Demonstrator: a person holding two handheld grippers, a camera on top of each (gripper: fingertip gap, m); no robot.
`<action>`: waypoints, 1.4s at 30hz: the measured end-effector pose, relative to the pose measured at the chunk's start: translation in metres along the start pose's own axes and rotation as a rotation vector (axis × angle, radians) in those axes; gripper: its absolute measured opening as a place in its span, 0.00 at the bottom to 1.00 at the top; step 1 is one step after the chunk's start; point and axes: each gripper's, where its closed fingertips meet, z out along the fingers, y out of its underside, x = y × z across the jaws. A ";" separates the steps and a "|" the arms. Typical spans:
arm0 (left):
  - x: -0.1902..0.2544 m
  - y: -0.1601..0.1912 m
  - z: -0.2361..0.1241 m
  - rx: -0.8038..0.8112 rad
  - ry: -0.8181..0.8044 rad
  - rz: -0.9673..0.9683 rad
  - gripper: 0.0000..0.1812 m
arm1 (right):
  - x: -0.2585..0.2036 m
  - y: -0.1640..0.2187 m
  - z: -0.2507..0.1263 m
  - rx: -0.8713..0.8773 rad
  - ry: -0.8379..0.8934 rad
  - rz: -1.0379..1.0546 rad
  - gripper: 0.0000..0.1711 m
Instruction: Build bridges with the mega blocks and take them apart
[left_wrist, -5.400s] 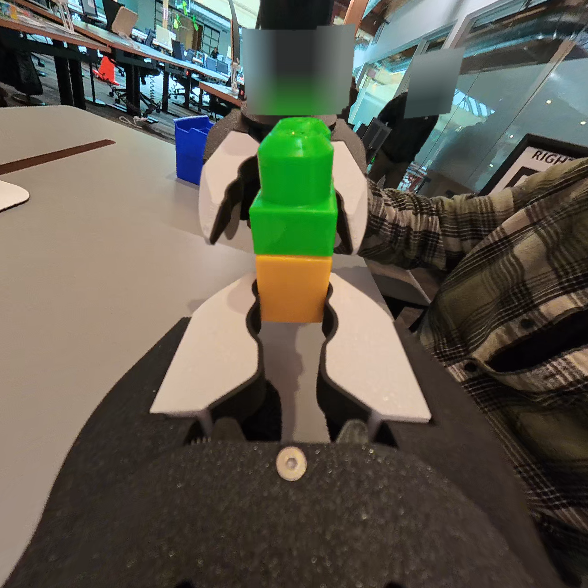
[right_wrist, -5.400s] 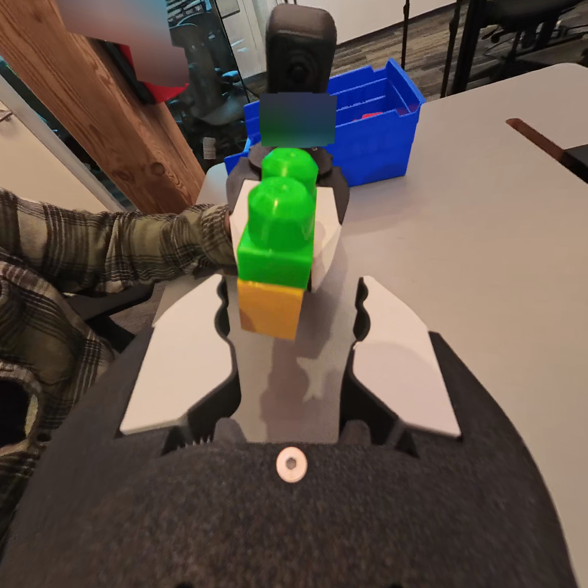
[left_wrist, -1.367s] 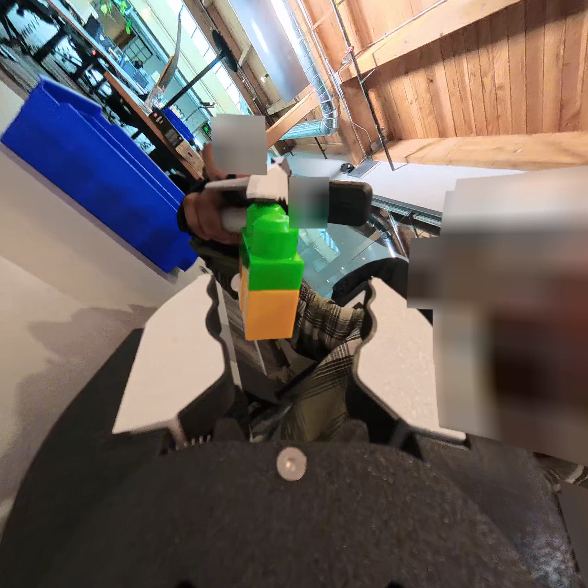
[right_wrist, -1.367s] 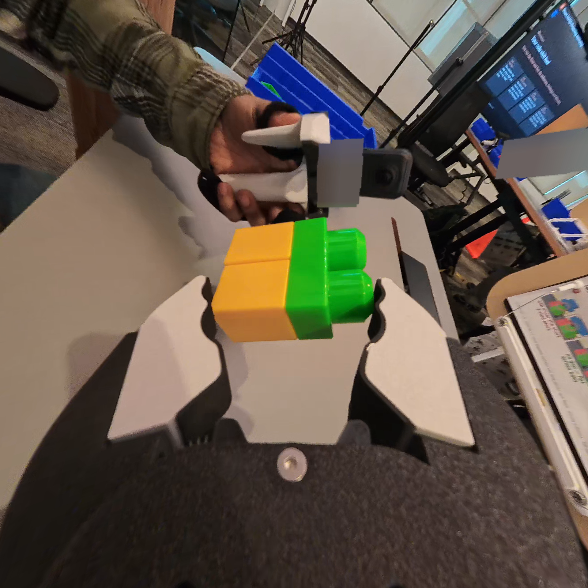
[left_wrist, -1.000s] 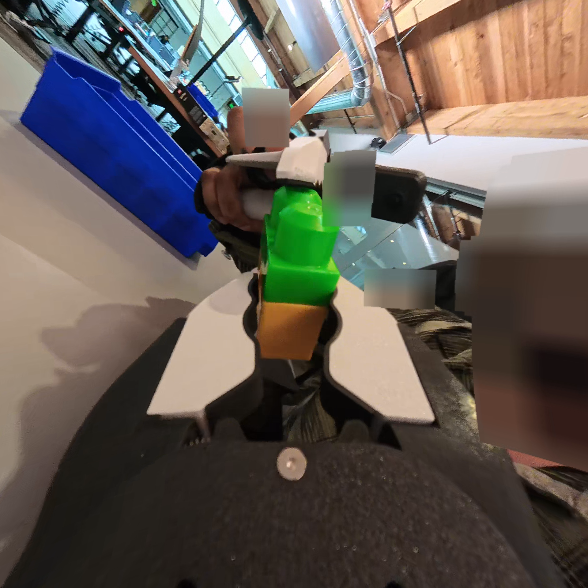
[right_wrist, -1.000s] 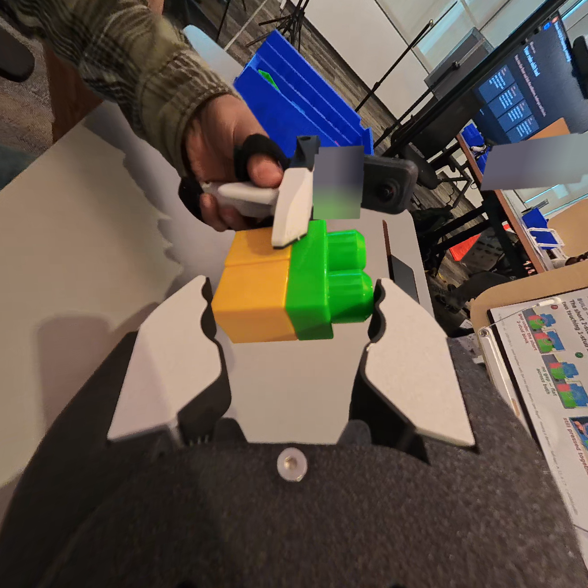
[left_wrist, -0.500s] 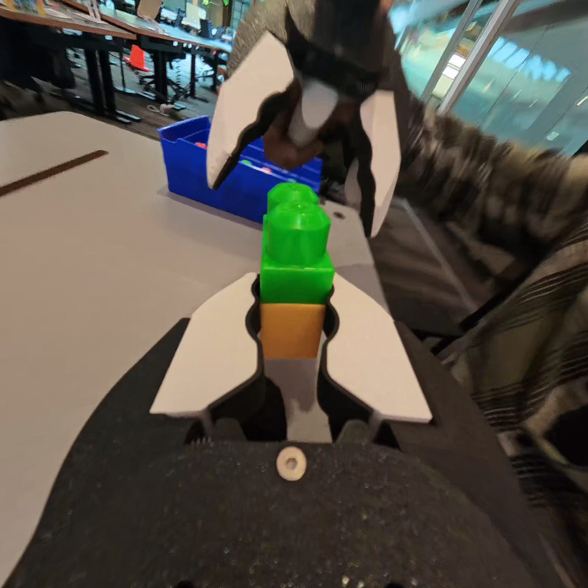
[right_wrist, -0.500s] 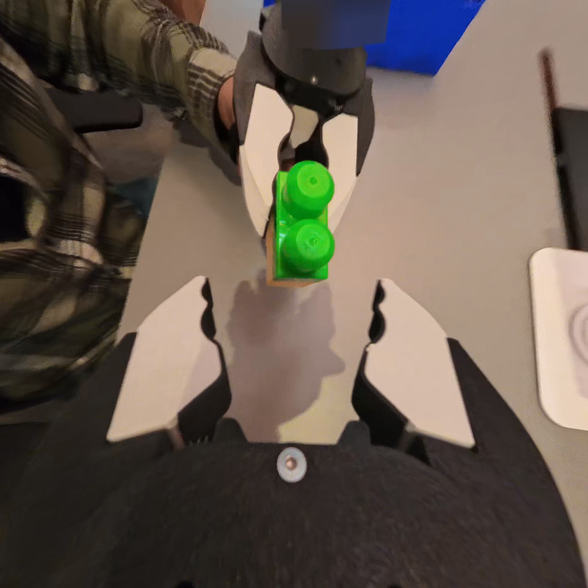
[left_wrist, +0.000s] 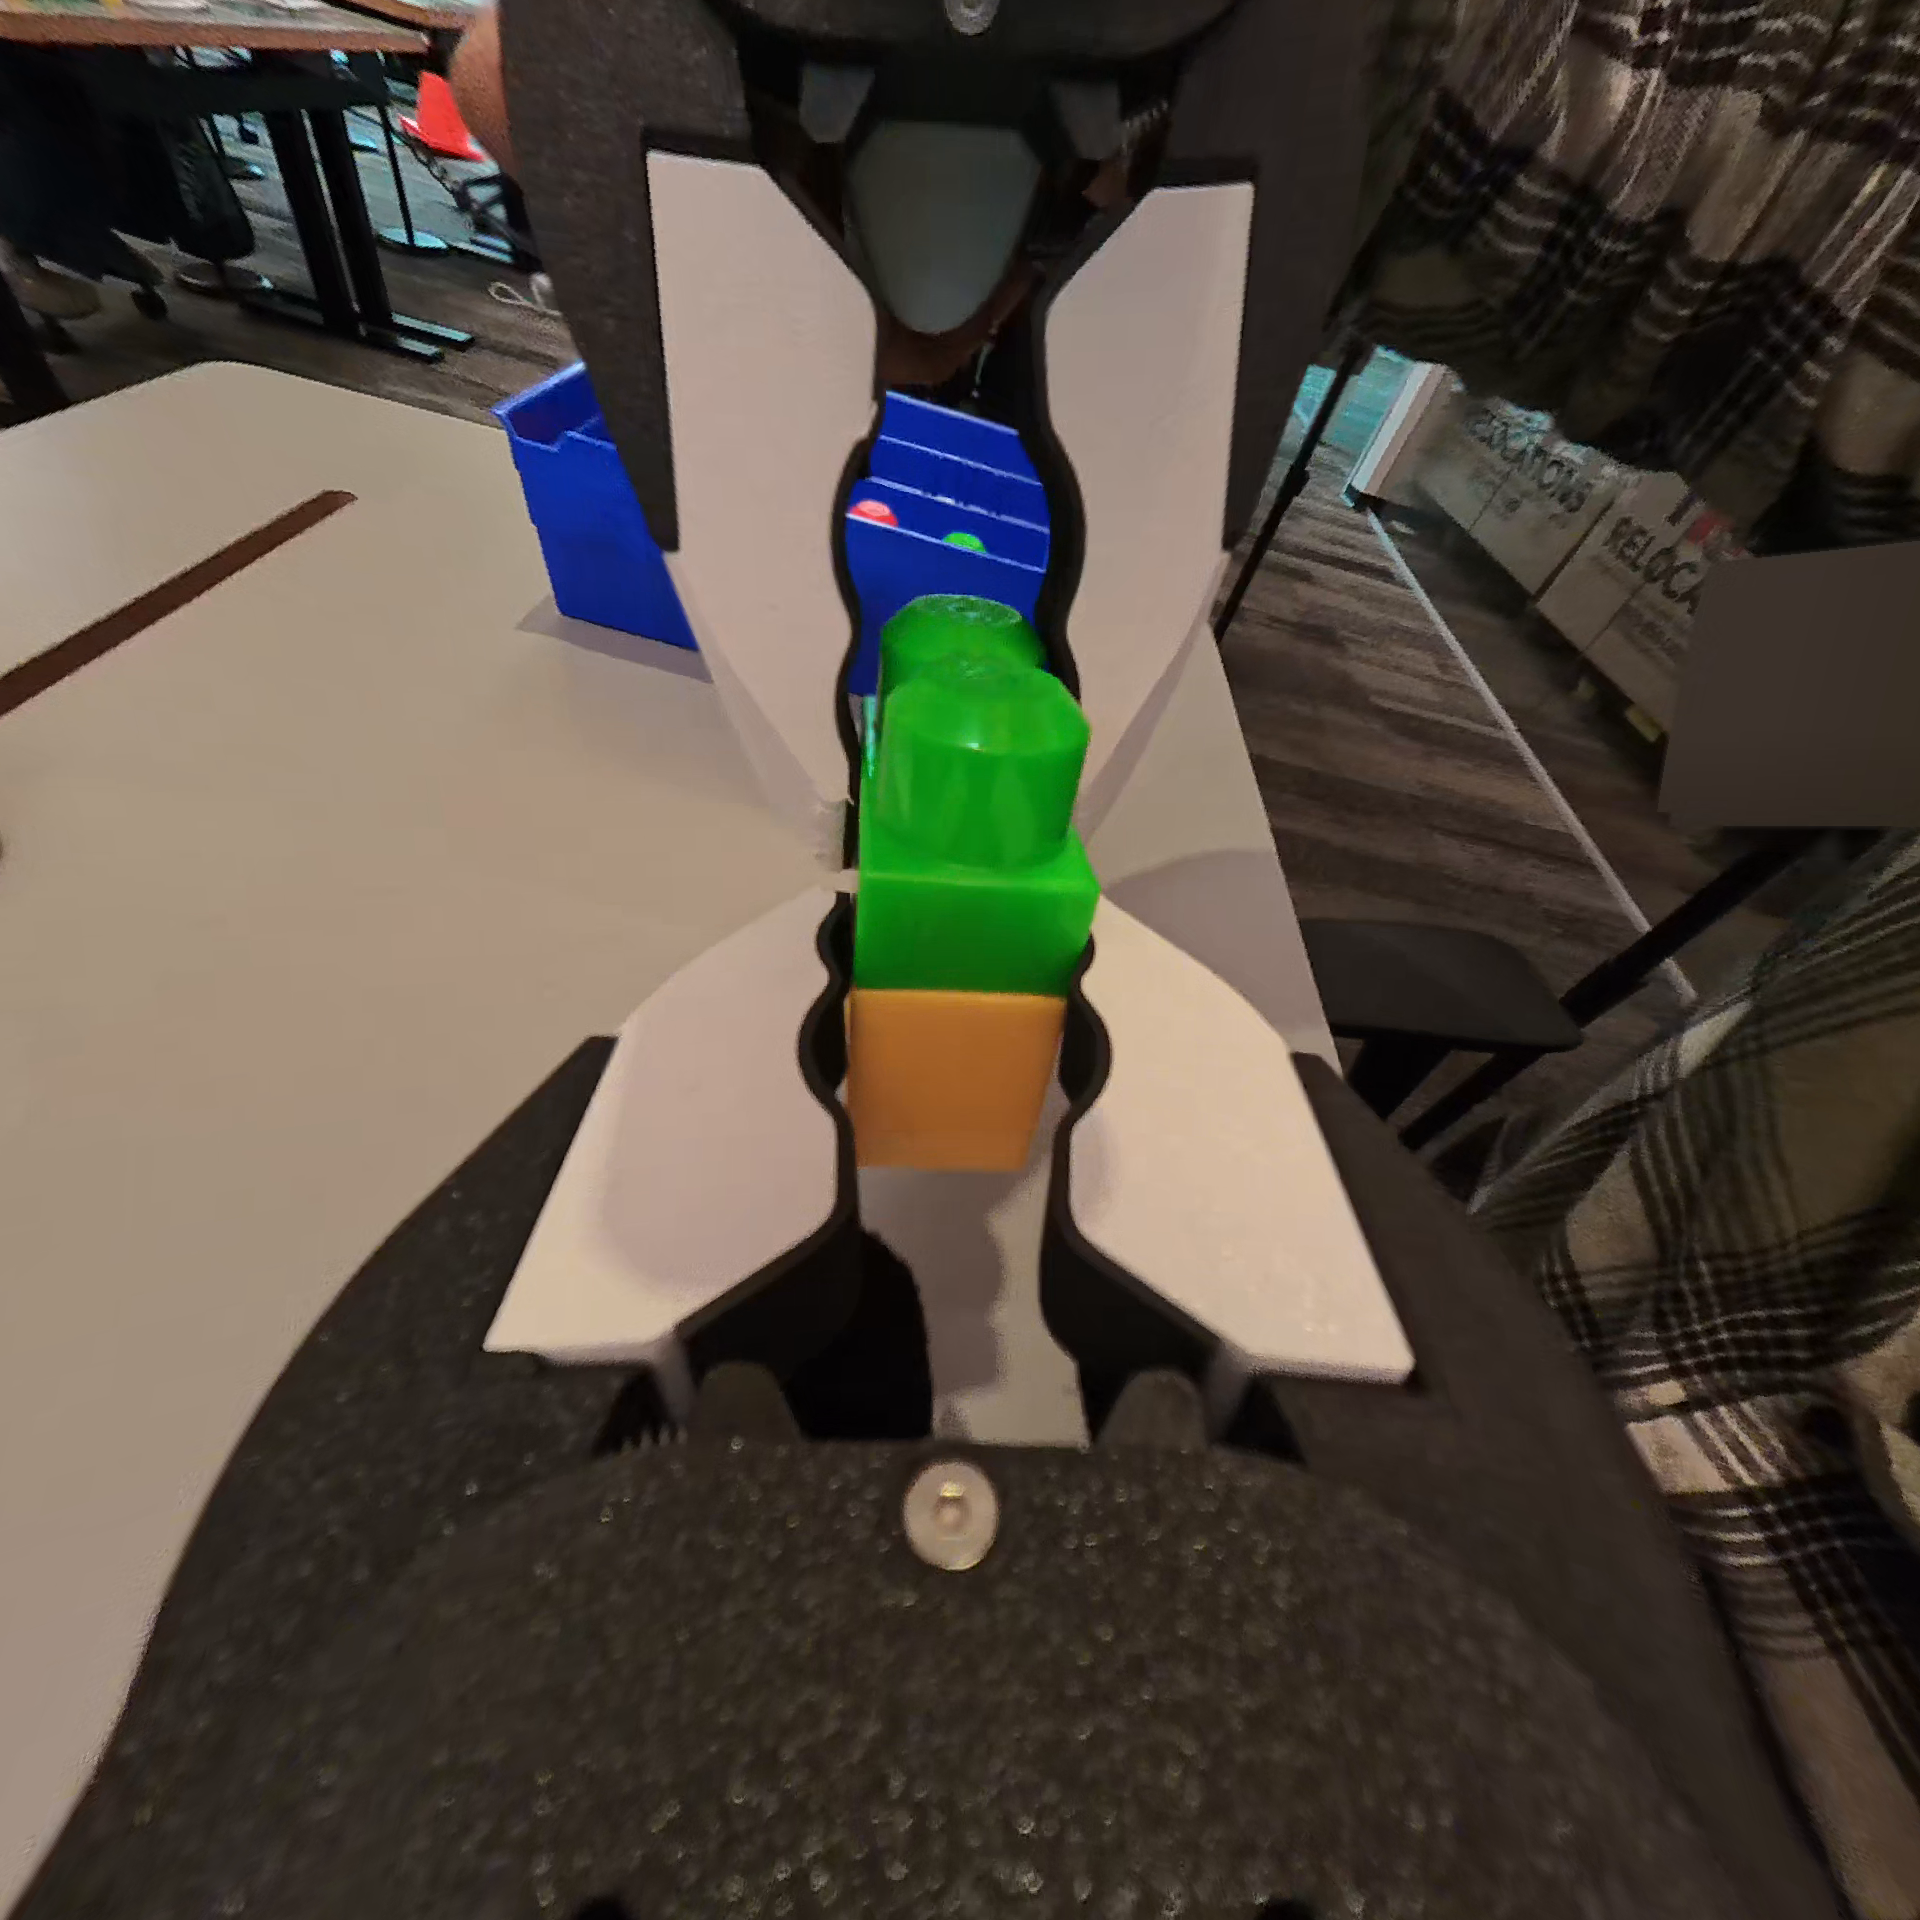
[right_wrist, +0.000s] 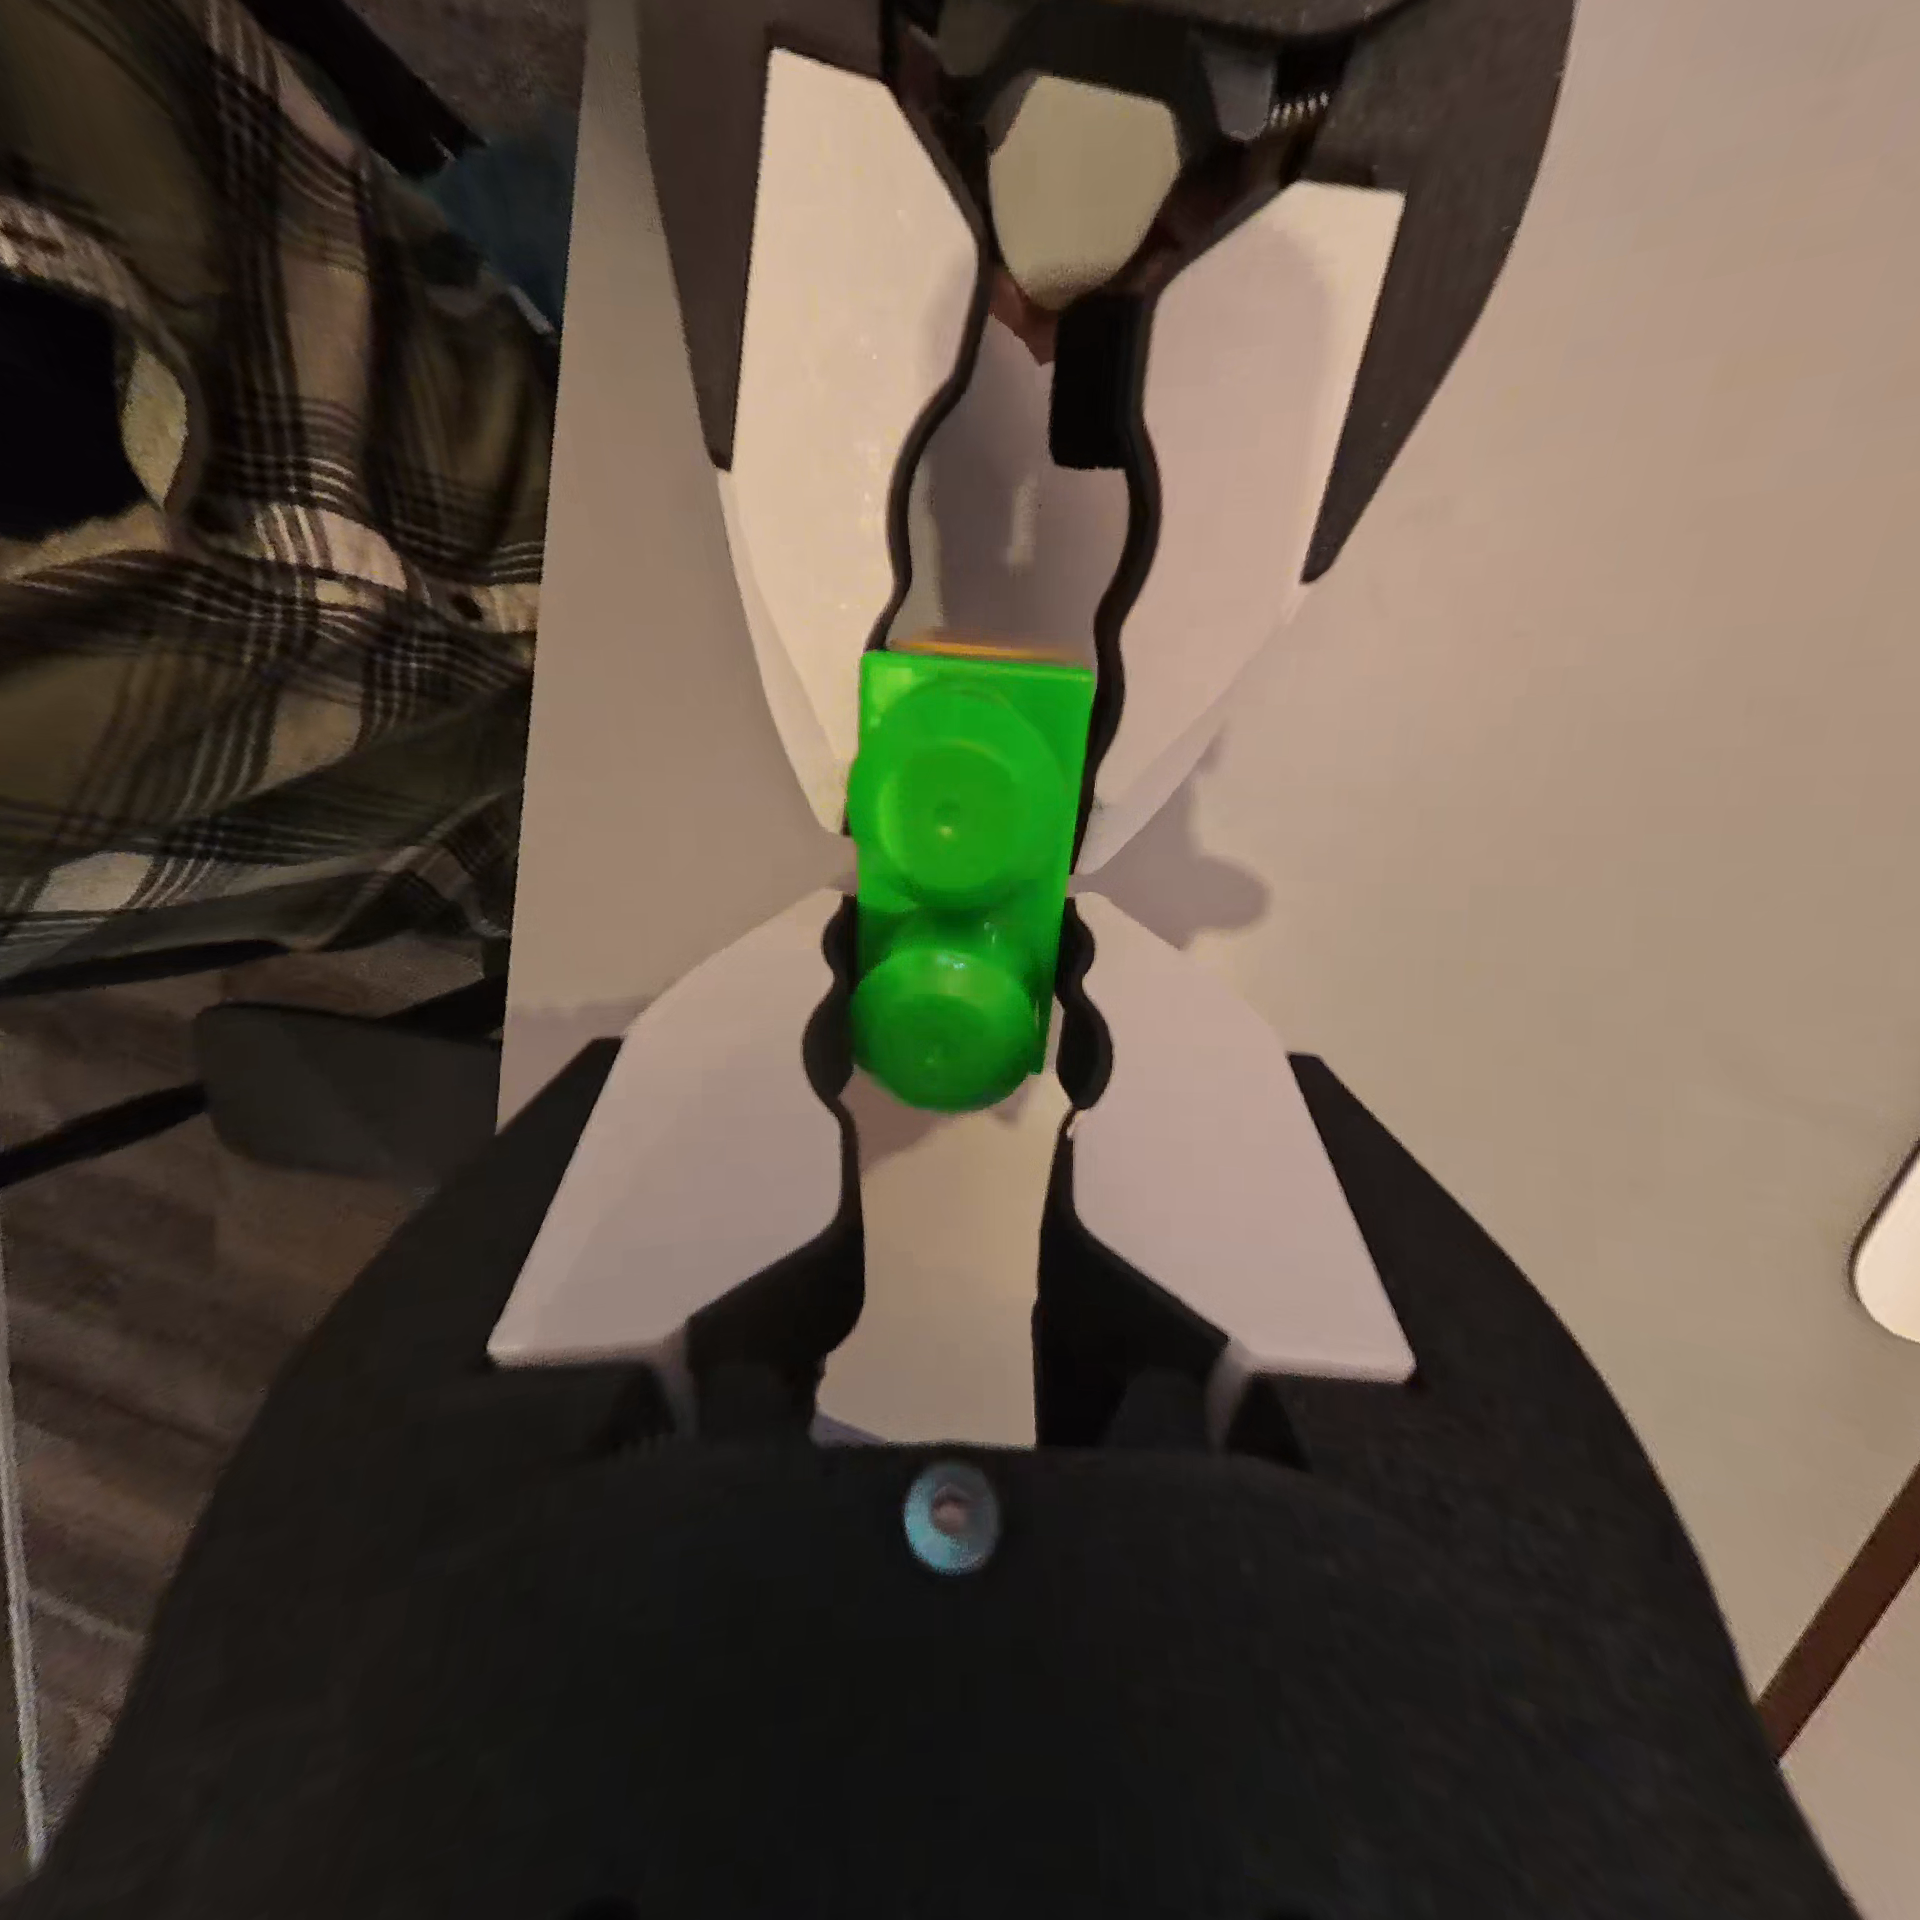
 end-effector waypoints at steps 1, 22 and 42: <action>0.002 0.000 0.002 -0.003 0.012 -0.006 0.21 | -0.002 0.002 0.000 -0.002 -0.004 -0.007 0.21; 0.064 0.033 -0.014 0.137 0.142 -0.330 0.28 | -0.016 0.377 -0.163 -0.262 0.390 0.302 0.21; 0.062 0.029 0.013 0.023 0.038 -0.328 0.25 | 0.073 0.478 -0.090 -0.320 0.295 0.282 0.21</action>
